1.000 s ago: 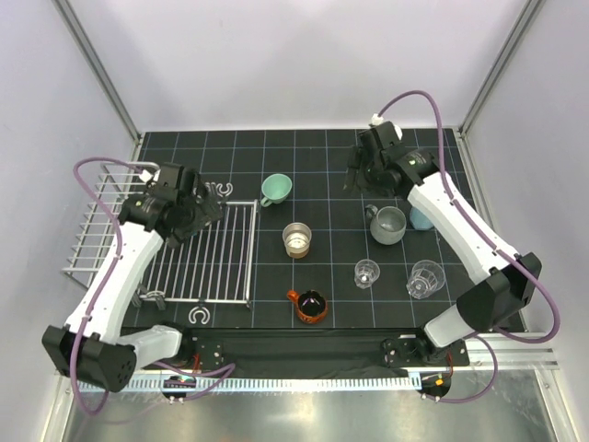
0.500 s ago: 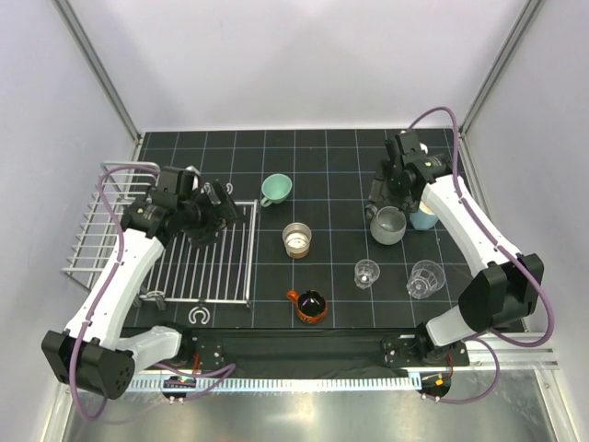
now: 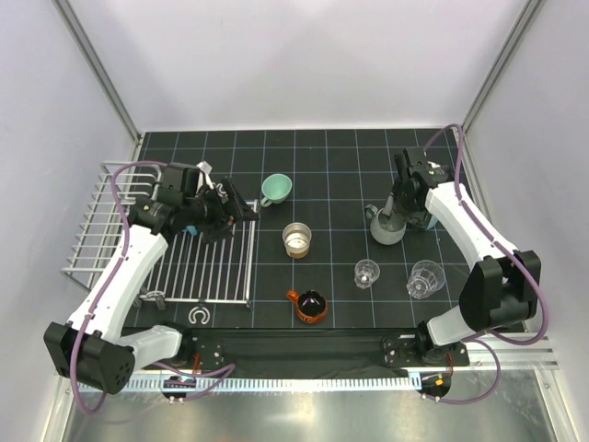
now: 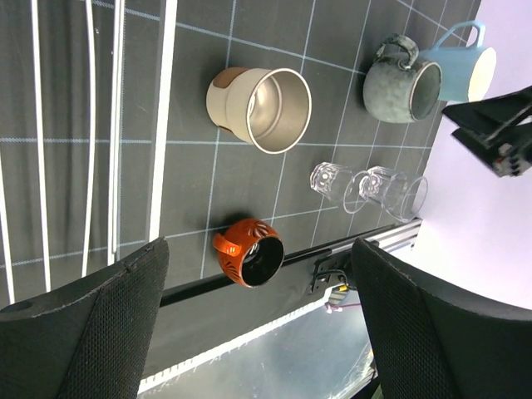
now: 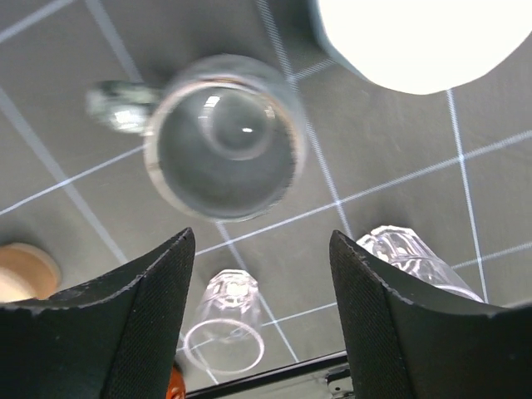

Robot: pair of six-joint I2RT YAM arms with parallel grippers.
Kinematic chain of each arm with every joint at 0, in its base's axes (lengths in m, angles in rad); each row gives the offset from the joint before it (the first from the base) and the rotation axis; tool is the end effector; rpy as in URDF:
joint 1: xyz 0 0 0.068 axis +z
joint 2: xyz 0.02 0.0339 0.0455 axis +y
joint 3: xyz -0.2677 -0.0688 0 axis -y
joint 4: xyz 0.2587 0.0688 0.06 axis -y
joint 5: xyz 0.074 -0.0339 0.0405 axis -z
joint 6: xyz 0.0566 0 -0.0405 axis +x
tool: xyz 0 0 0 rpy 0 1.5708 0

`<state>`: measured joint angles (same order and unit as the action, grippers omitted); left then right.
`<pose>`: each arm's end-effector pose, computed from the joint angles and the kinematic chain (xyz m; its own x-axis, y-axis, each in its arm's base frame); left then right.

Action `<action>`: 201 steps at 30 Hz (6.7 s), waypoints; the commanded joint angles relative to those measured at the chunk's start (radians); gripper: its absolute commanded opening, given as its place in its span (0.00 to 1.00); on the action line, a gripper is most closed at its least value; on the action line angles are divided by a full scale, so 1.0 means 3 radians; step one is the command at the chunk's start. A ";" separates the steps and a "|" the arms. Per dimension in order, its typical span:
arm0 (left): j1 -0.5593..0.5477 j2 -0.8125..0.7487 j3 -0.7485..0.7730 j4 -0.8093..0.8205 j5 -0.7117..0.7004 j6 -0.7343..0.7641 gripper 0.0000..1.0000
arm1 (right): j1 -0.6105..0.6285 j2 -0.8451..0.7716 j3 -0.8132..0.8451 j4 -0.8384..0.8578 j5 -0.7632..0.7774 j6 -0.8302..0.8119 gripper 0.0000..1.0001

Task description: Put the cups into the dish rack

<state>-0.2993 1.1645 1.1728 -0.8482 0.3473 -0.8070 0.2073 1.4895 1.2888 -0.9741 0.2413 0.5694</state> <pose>0.2402 -0.0943 0.3268 -0.8491 -0.4487 -0.2787 -0.1719 0.7337 -0.6574 0.3095 0.0513 0.2686 -0.8195 0.3626 -0.4437 0.3944 0.9187 0.0223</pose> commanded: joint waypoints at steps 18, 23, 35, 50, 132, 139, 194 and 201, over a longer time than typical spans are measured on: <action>-0.0005 0.0005 0.0278 -0.0092 0.0049 -0.0056 0.88 | -0.0129 0.0250 -0.0446 0.0608 0.0193 0.0183 0.62; -0.0005 0.0010 0.0334 -0.0108 0.0090 -0.0117 0.87 | -0.0134 0.0373 -0.0435 0.0680 0.0147 0.0163 0.59; -0.0005 0.0035 0.0375 -0.0118 0.0519 -0.0628 0.85 | -0.0108 0.0415 -0.0635 0.0849 0.0039 0.0173 0.27; -0.0127 -0.0118 0.0007 0.1180 0.1368 -0.2264 0.90 | 0.0459 -0.0179 -0.0252 0.1104 -0.0246 -0.0430 0.04; -0.0992 0.0214 0.1265 -0.0469 -0.0918 -0.0962 0.00 | 0.1395 -0.1585 -0.0880 0.1652 -0.0038 -0.0405 0.62; -0.0992 0.0306 0.1015 -0.0824 -0.2387 -0.0419 0.00 | 0.1390 -0.1902 -0.1105 0.1452 0.0080 -0.0313 0.62; 0.0011 0.1165 -0.0064 0.0250 -0.2727 0.0399 0.00 | 0.1390 -0.1877 -0.1054 0.1202 -0.0083 -0.0246 0.61; 0.0103 0.1155 -0.0116 0.0301 -0.2835 0.0435 0.00 | 0.1385 -0.1871 -0.1090 0.1212 -0.0119 -0.0216 0.62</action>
<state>-0.2871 1.5486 1.1309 -0.8051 -0.4156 -0.6949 0.6205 0.9276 0.9630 -0.6220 0.2150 0.4923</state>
